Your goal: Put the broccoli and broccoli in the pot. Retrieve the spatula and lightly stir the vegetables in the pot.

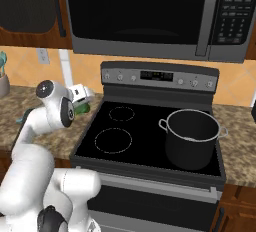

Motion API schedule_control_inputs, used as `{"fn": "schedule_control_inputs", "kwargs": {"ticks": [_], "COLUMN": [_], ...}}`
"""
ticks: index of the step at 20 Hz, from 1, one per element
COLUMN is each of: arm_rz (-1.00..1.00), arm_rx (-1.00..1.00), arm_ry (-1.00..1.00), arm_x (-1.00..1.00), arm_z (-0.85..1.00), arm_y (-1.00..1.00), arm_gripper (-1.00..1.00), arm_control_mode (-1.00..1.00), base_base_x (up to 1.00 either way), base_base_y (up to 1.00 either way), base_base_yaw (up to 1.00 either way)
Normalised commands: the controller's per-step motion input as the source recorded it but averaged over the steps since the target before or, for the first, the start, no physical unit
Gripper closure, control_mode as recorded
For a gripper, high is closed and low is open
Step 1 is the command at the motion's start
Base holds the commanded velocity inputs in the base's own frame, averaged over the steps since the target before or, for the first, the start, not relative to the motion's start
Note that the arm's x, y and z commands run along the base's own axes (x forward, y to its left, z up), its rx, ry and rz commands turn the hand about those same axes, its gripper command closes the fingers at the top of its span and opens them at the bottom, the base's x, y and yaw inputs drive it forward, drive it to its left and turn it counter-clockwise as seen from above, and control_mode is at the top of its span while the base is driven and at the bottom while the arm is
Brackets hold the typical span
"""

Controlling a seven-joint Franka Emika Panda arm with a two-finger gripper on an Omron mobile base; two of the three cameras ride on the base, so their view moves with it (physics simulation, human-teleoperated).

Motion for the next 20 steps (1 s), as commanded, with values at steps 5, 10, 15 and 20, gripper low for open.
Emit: {"fn": "schedule_control_inputs", "kwargs": {"ticks": [5,10,15,20], "arm_rz": [-0.11,-0.17,-0.20,-0.19], "arm_rx": [0.23,0.22,0.17,0.12], "arm_ry": [0.00,0.01,0.04,0.06], "arm_x": [-0.45,-0.26,-0.02,-0.03], "arm_z": [0.88,0.68,0.43,0.19], "arm_y": [-0.94,-1.00,-1.00,-1.00], "arm_gripper": [1.00,1.00,1.00,1.00], "arm_control_mode": [-1.00,-1.00,-1.00,-1.00], "base_base_x": [0.00,0.00,0.00,0.00], "base_base_y": [0.00,0.00,0.00,0.00], "base_base_yaw": [0.00,0.00,0.00,0.00]}}
